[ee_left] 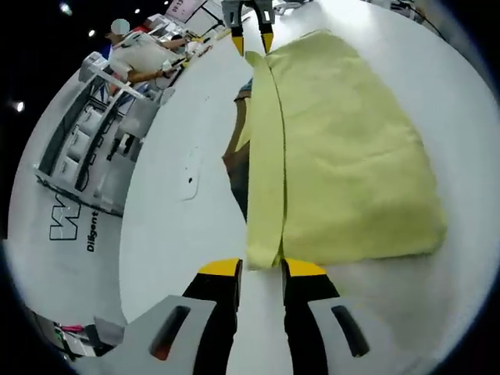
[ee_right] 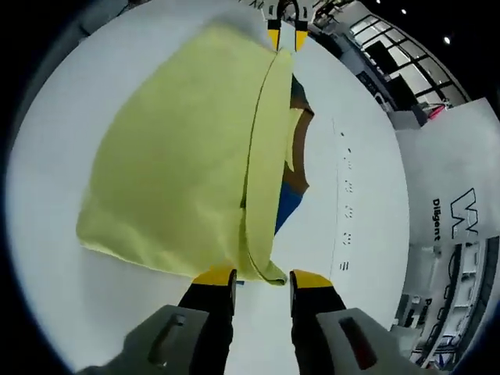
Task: Fold the garment on the visible template until the final outline fits inside the template.
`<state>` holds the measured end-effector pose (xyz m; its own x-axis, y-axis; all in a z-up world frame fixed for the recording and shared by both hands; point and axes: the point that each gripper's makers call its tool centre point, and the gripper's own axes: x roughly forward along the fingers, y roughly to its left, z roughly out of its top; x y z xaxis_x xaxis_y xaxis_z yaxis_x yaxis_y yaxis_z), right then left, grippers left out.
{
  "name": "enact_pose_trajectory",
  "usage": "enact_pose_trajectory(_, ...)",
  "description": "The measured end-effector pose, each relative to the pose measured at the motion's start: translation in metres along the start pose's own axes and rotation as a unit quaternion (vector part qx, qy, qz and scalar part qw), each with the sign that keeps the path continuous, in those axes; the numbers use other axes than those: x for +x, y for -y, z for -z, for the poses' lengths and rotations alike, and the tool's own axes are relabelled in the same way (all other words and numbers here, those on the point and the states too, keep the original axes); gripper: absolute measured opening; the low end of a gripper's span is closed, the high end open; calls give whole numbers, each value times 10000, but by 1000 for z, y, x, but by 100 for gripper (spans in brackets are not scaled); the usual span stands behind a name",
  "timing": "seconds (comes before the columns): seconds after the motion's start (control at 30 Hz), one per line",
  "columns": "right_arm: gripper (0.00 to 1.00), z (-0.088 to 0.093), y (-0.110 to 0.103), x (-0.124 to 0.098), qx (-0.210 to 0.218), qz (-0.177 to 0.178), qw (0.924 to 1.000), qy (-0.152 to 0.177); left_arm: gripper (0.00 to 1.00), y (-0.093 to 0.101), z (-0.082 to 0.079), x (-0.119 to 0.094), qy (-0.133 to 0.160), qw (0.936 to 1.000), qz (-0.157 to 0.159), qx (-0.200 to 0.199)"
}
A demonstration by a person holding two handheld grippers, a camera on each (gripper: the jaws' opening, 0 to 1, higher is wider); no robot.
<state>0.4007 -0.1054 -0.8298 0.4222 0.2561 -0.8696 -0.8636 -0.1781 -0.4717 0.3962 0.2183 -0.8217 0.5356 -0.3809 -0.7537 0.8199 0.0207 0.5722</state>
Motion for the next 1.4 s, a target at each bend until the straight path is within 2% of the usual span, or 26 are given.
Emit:
enact_pose_trajectory(0.1, 16, 0, 0, 3, -49, -75, 10000, -28, 19, 4, 1, 4, -50, 9998, 85, 153)
enact_pose_trajectory(0.37, 4, 4, -6, 10, -85, -194, 9996, -178, 6, 4, 2, 9, -45, 9999, 144, 77)
enact_pose_trajectory(0.47, 0, 6, -8, 11, -11, -203, 9996, -203, 5, 5, 2, 10, -48, 9998, 160, 94)
enact_pose_trajectory(0.63, 0, 8, -10, 11, 116, -191, 9995, -216, 4, 4, 1, 7, 10, 9998, 137, 116)
enact_pose_trajectory(0.7, 0, 8, -9, 8, 123, -141, 9996, -198, 4, 4, 1, 5, 66, 9998, 178, -54)
enact_pose_trajectory(0.8, 0, 7, -5, 7, 357, -61, 9993, -81, 4, 2, 4, 2, 145, 9979, 155, -620)
enact_pose_trajectory(0.83, 0, 8, -3, 5, 377, 2, 9992, -88, 4, -3, 5, 1, 183, 9982, 97, -565)
enact_pose_trajectory(0.87, 0, 8, -2, 4, 430, 34, 9990, -78, 4, -5, 4, 1, 235, 9971, 64, -721)
enact_pose_trajectory(0.93, 0, 7, 0, 1, 583, 97, 9982, -26, 4, -10, 5, 1, 296, 9934, 16, -1111)
enact_pose_trajectory(0.97, 0, 7, 3, 1, 778, 195, 9968, 11, 4, -13, 6, 1, 307, 9893, -18, -1426)
enact_pose_trajectory(1.0, 0, 8, 2, 3, 943, 184, 9954, 16, 4, -17, 7, 2, 369, 9797, -33, -1971)
enact_pose_trajectory(1.07, 0, 9, 3, 6, 1219, 204, 9923, 41, 4, -25, 10, 2, 370, 9742, -181, -2219)
enact_pose_trajectory(1.13, 0, 10, 4, 6, 1370, 218, 9903, 24, 4, -27, 11, 4, 363, 9694, -185, -2419)
enact_pose_trajectory(1.23, 0, 11, 9, 7, 1736, 341, 9842, 32, 4, -28, 11, 7, 336, 9689, -166, -2447)
enact_pose_trajectory(1.3, 0, 11, 12, 6, 1937, 417, 9802, 63, 4, -25, 13, 9, 316, 9598, -119, -2787)
enact_pose_trajectory(1.33, 0, 10, 14, 5, 2238, 473, 9734, 111, 4, -27, 15, 11, 305, 9558, -162, -2920)
enact_pose_trajectory(1.4, 0, 12, 17, 6, 2421, 533, 9687, 94, 4, -27, 15, 13, 315, 9494, -181, -3120)
